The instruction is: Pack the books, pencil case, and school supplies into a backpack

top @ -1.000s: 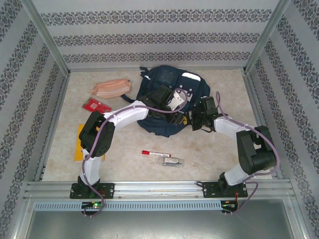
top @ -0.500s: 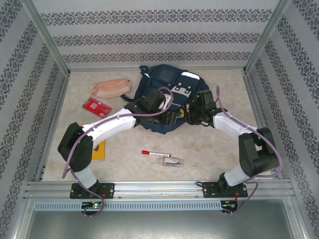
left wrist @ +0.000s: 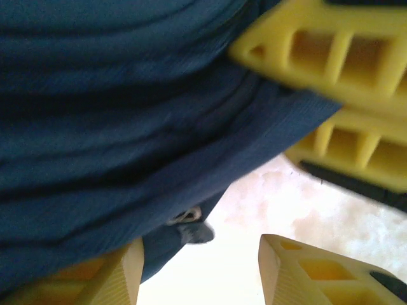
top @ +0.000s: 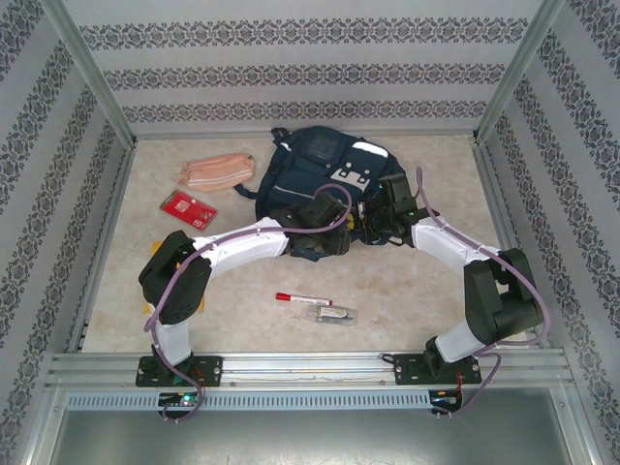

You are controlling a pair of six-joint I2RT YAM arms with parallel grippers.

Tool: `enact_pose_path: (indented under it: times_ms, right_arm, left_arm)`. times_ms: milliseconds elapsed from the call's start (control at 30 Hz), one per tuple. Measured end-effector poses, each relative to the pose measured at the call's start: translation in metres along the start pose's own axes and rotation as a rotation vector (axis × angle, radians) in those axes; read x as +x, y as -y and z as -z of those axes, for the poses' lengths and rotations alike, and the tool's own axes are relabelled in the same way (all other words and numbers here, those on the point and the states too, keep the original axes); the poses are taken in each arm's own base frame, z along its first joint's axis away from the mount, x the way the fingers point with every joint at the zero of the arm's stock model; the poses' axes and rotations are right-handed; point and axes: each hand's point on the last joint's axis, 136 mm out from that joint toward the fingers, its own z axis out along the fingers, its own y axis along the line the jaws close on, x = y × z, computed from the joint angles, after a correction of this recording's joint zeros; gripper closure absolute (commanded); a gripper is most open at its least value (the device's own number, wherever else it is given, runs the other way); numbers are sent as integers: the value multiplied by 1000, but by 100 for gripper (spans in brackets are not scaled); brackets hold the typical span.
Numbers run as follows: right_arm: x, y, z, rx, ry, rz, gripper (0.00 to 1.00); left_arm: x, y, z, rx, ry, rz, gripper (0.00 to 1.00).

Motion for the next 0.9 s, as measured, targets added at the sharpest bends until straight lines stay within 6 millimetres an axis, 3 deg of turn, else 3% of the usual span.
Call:
enact_pose_path:
  times_ms: [200, 300, 467, 900]
  right_arm:
    - [3, 1, -2, 3, 8, 10, 100]
    - [5, 1, -2, 3, 6, 14, 100]
    - [7, 0, 2, -1, 7, 29, 100]
    - [-14, 9, 12, 38, -4, 120, 100]
  left_arm:
    - [-2, -1, -12, -97, 26, 23, 61]
    - [0, -11, -13, -169, 41, 47, 80]
    - [2, -23, -13, -218, 60, 68, 98]
    - [21, -10, 4, -60, 37, -44, 100]
